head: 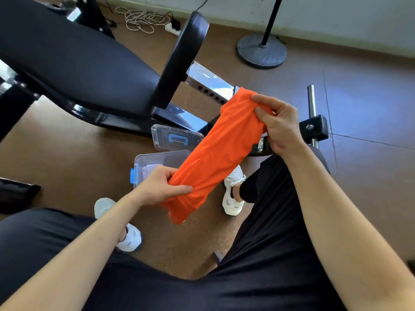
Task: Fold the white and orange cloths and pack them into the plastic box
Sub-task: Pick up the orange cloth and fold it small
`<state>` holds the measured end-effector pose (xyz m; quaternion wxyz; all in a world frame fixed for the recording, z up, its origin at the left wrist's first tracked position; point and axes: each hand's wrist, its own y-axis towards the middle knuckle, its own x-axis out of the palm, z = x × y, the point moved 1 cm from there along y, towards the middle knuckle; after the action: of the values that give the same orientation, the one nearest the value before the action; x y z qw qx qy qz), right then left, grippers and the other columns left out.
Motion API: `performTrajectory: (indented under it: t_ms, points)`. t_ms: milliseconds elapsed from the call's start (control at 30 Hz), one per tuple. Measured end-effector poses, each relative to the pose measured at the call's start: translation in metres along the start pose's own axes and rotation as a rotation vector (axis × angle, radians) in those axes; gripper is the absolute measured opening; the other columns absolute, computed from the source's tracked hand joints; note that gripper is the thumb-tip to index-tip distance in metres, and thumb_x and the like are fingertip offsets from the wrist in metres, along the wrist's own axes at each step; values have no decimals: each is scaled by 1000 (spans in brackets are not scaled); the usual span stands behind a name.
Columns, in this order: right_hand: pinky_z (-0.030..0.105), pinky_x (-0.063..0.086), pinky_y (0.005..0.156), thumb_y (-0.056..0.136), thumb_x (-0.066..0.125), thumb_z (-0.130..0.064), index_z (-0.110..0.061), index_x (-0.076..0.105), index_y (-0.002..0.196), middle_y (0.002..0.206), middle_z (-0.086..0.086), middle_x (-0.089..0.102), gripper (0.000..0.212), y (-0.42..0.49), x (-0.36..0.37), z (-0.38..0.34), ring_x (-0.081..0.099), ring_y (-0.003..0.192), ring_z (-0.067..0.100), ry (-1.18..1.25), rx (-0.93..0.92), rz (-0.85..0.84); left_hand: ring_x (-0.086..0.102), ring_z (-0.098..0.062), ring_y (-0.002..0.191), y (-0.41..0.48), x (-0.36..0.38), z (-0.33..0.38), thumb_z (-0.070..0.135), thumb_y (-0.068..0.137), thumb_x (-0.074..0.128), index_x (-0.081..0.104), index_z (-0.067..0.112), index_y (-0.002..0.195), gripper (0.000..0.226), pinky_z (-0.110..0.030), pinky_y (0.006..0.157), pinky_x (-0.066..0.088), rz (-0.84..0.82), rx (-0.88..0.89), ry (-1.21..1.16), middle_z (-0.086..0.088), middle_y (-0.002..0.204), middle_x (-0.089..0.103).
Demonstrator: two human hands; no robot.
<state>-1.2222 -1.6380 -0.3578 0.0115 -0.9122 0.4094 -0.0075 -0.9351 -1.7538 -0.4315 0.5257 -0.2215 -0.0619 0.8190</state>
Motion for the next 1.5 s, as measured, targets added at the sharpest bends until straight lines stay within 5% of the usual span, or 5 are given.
performTrajectory:
  t_ms: [500, 800, 1067, 1200, 1500]
  points:
    - [32, 52, 103, 90, 66, -1, -28, 76, 108, 114, -2, 74, 34, -1, 23, 21, 66, 110, 10, -323, -104, 9, 72, -13, 69, -10, -28, -14, 24, 90, 72, 76, 12, 99, 16, -28, 67, 53, 365, -339, -492, -4, 84, 79]
    - [28, 51, 100, 89, 66, 4, -14, 74, 120, 126, -2, 68, 37, -42, 87, 28, 63, 117, 13, -543, -485, -320, 71, -30, 104, -14, -37, -21, 34, 89, 72, 73, 10, 114, 35, -43, 102, 51, 417, -499, -621, -11, 105, 78]
    - [28, 49, 85, 96, 63, -5, -12, 72, 121, 128, 2, 68, 27, -83, 133, 50, 59, 95, 21, -657, -836, -663, 72, -23, 85, -23, -39, -13, 45, 95, 56, 76, 16, 95, 35, -39, 91, 52, 397, -490, -721, -11, 98, 79]
    - [39, 54, 83, 93, 63, -7, -14, 68, 126, 133, 1, 65, 34, -105, 145, 65, 59, 96, 27, -718, -863, -835, 67, -16, 61, -23, -46, -18, 55, 93, 52, 73, 21, 78, 43, -31, 66, 50, 379, -453, -836, -3, 71, 72]
    - [35, 50, 95, 91, 70, -21, -17, 71, 121, 128, -5, 69, 31, -119, 150, 67, 62, 110, 21, -664, -739, -996, 68, -28, 94, -29, -53, -29, 21, 69, 80, 73, 9, 109, 43, -40, 85, 54, 452, -340, -675, -11, 97, 77]
